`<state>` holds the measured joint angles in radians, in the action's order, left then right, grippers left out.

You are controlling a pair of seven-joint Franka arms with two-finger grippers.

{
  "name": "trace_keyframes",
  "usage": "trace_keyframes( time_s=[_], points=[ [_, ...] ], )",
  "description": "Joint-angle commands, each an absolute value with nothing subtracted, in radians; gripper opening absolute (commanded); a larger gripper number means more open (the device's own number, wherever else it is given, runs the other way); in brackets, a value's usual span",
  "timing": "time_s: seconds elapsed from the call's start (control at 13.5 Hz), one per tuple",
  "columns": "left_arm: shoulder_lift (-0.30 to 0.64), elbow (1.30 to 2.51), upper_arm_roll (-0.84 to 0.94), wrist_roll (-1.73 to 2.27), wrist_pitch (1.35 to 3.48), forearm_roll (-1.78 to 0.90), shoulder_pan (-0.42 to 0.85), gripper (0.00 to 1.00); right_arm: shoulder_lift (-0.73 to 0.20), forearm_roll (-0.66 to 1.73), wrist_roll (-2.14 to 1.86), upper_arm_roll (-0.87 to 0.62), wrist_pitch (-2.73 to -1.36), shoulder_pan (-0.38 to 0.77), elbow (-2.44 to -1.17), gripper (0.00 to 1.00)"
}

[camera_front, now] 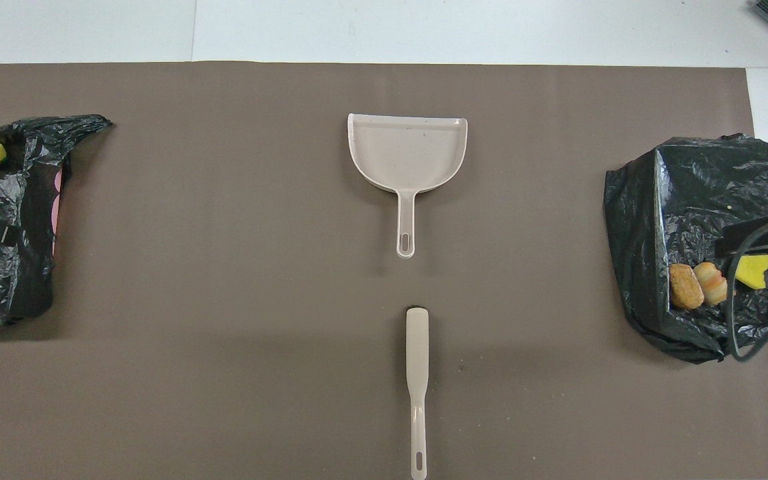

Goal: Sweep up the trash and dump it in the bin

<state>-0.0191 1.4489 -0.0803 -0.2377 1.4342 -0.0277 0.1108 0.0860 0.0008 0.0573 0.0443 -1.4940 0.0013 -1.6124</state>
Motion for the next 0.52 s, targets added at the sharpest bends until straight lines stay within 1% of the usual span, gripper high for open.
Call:
trace_keyframes(
  time_s=[0.0,0.44],
  points=[
    [-0.026,1.437,-0.078,-0.238,1.391,-0.012,0.104,1.0,0.115,0.008,0.067,0.038,-1.506,-0.005,-1.644,1.0],
    [-0.037,1.453,-0.078,-0.239,1.384,-0.012,0.094,1.0,0.115,0.008,0.066,0.038,-1.506,-0.006,-1.647,1.0]
  ],
)
